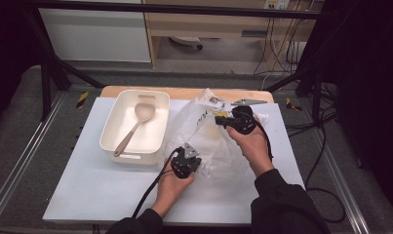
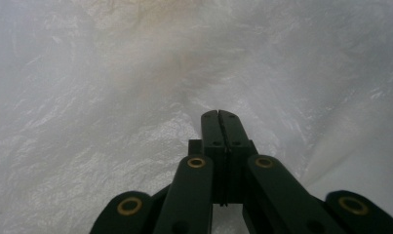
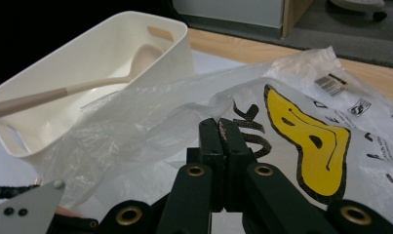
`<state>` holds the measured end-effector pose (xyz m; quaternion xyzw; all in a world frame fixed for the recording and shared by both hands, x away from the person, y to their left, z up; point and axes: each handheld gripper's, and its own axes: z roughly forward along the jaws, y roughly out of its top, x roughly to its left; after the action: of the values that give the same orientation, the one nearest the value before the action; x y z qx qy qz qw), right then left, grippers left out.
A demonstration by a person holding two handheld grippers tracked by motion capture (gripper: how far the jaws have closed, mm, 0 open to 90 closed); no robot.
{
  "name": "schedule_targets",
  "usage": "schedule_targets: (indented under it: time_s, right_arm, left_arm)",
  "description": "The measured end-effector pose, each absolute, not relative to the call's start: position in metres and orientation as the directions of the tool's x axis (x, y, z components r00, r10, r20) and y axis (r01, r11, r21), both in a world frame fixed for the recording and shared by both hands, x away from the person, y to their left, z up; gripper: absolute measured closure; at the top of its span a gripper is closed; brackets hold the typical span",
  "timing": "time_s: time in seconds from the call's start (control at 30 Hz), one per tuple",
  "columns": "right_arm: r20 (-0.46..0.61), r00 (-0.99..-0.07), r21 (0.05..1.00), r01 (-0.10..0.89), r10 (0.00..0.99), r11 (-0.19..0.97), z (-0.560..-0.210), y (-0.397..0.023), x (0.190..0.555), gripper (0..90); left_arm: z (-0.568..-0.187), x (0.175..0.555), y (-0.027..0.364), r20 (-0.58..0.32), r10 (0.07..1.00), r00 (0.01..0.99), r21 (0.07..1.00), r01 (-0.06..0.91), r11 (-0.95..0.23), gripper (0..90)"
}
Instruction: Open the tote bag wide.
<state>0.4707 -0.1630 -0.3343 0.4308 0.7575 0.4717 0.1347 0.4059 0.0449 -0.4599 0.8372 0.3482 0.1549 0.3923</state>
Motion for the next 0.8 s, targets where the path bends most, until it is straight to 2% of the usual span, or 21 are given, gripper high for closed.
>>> schedule_targets:
  time_s: [0.3, 0.8]
  right_arm:
    - [0.189, -0.59, 0.848, 0.501, 0.785, 0.172, -0.31, -0.168, 0.475, 90.0]
    - [0.179, -0.584, 0.854, 0.491, 0.792, 0.17, -0.297, -0.17, 0.48, 90.0]
  left_arm:
    - [-0.46, 0.405, 0.043, -0.012, 0.711, 0.703, 0.77, 0.46, -0.442, 90.0]
    - [-0.46, 0.405, 0.043, 0.003, 0.708, 0.706, 0.766, 0.453, -0.455, 90.0]
